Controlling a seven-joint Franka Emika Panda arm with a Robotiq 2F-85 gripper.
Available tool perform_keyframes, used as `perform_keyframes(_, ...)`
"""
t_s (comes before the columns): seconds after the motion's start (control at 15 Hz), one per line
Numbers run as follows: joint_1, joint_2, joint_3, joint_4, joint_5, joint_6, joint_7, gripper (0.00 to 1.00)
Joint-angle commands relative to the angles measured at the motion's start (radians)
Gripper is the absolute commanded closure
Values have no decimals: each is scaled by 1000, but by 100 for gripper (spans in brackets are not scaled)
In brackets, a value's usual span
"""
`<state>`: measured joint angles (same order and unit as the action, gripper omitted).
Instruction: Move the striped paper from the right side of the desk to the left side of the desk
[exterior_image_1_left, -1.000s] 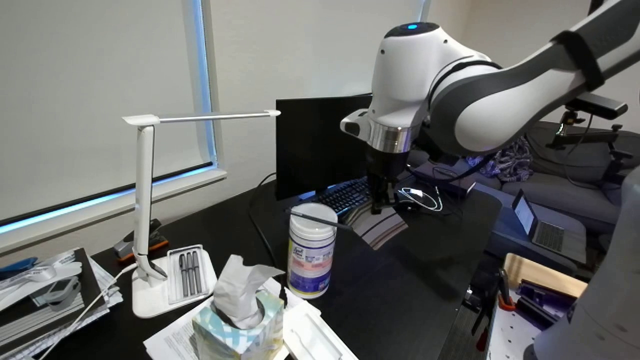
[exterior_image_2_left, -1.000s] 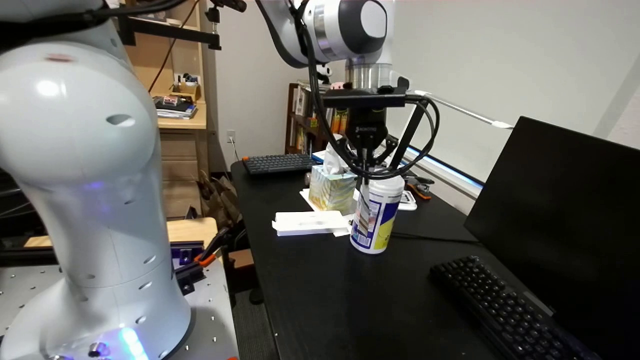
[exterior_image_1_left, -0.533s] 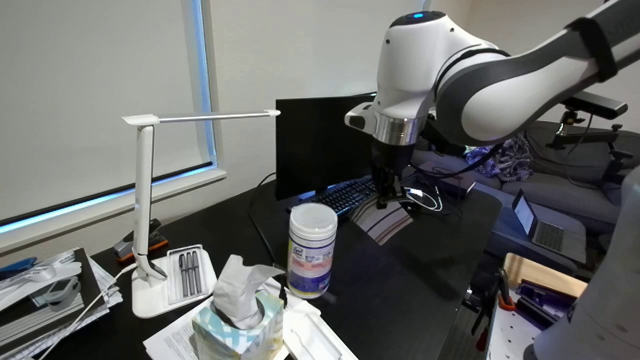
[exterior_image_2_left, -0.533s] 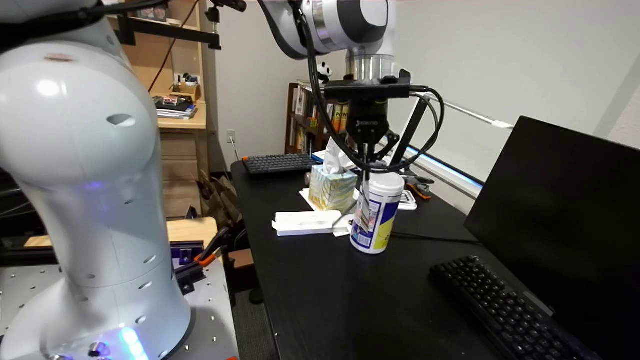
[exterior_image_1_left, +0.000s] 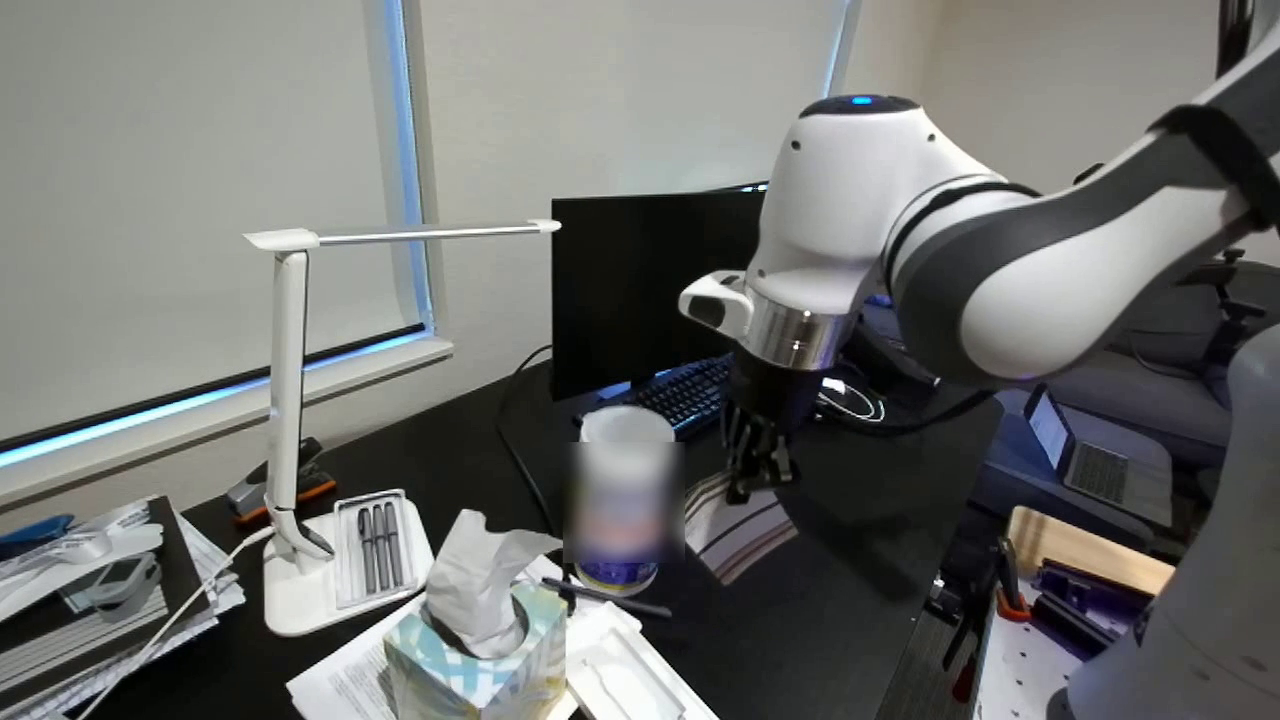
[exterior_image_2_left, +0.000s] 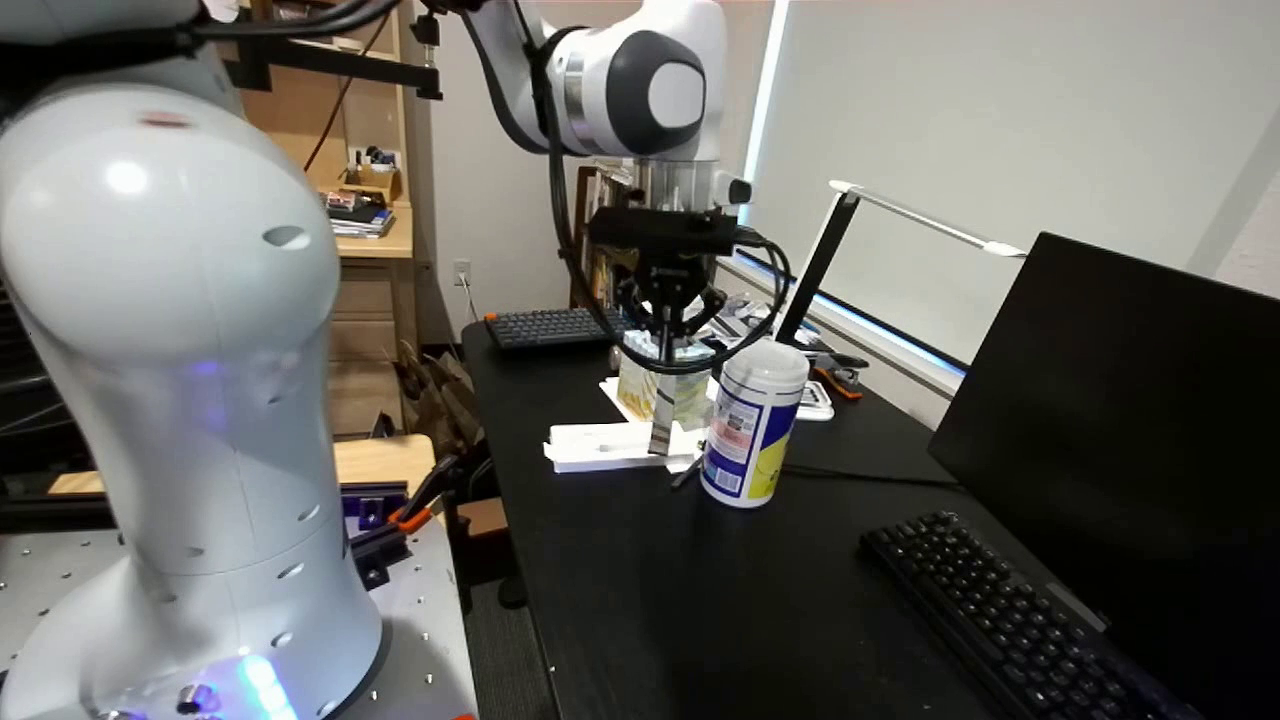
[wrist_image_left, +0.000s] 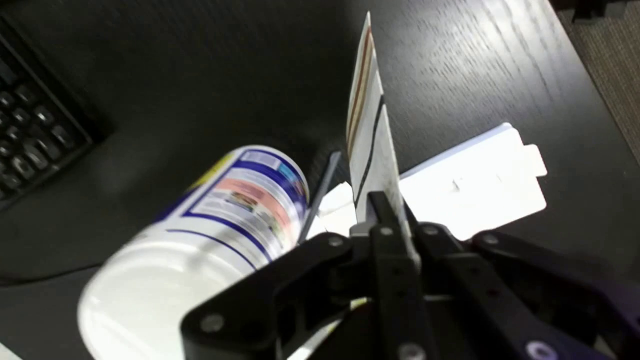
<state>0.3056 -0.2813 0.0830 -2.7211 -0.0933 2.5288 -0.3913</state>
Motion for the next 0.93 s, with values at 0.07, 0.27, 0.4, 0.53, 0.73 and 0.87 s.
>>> perform_keyframes(0.07, 127, 93, 36, -20, 188, 208, -81, 100)
perform_keyframes(0.27, 358, 163, -75, 21, 441, 198, -235, 100)
perform_keyframes(0.4, 465, 163, -141, 46, 605, 132, -357, 100)
perform_keyframes(0.53, 401, 180, -72, 69, 763, 42, -476, 100)
perform_keyframes(0.73, 301, 218, -38, 94, 762, -55, -477, 100)
perform_keyframes(0.87, 226, 242, -13, 108, 725, -79, -465, 100)
